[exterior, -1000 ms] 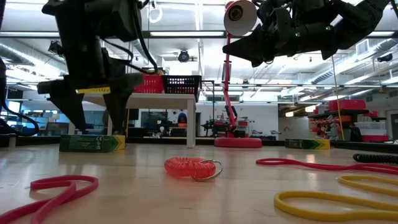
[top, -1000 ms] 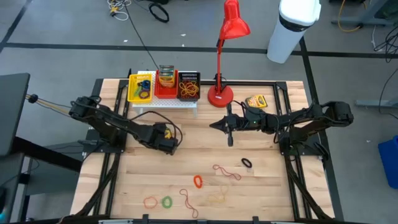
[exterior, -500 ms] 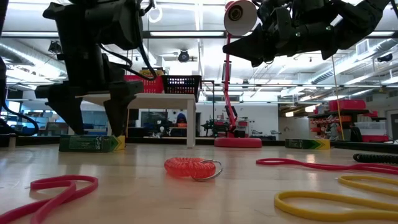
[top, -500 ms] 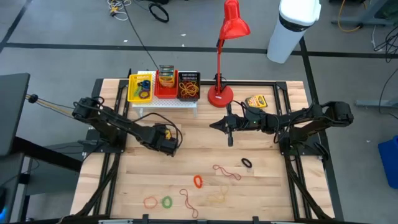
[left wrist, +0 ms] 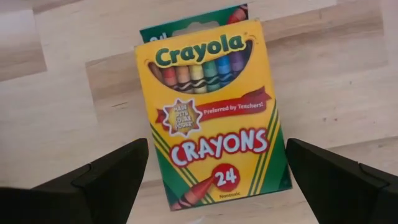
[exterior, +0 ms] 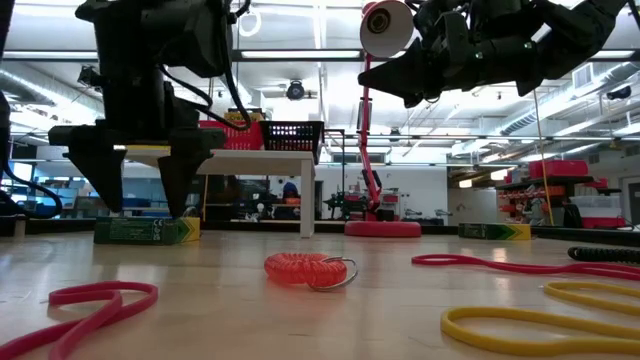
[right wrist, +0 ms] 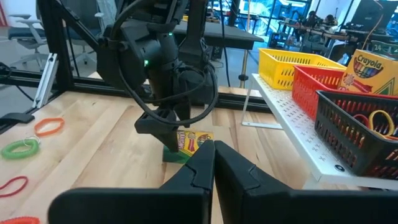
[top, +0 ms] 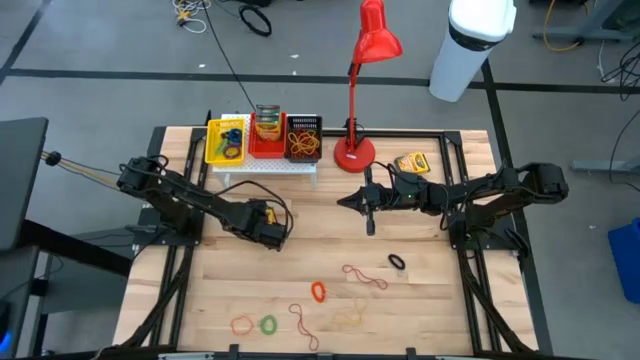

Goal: Pick & Place Office Desk Supplies
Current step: Put the crayon box into the red bin on the shelf

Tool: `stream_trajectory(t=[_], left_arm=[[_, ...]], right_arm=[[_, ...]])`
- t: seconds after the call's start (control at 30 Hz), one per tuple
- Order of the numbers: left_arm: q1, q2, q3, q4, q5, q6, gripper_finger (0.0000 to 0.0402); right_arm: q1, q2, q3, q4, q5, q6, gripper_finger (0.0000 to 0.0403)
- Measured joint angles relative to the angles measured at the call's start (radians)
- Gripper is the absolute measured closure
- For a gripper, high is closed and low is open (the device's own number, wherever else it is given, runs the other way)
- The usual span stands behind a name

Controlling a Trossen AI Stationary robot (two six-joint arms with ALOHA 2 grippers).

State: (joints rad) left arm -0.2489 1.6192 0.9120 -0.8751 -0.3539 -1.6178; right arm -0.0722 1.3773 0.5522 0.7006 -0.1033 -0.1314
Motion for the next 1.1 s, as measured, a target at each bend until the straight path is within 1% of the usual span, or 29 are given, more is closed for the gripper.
stream_trajectory(t=[0.33, 0.47, 0.73, 0.87, 0.97, 1.1], left_arm=[[0.007, 0.005, -0.036, 0.069, 0.008, 0.001, 0.0011], [0.006, 0.005, -0.047, 0.066, 0.012, -0.012, 0.0011], [0.006, 0.024, -0.047, 0.134, 0.007, 0.073, 0.0013], [0.006, 0.063, -0.045, 0.143, 0.012, 0.094, 0.0023], [0.006, 0.069, -0.044, 0.144, 0.006, 0.125, 0.0036], [-0.010, 0.061, -0.042, 0.143, -0.043, 0.195, 0.0053]], right_arm=[[0.000, 0.000, 0.000, 0.000, -0.013, 0.003, 0.0382], [0.000, 0.000, 0.000, 0.000, -0.013, 0.003, 0.0382], [0.000, 0.000, 0.000, 0.001, -0.014, 0.003, 0.0382], [0.000, 0.000, 0.000, 0.001, -0.014, 0.003, 0.0382], [0.000, 0.000, 0.000, 0.002, -0.014, 0.003, 0.0382], [0.000, 0.000, 0.000, 0.004, -0.014, 0.020, 0.0382]])
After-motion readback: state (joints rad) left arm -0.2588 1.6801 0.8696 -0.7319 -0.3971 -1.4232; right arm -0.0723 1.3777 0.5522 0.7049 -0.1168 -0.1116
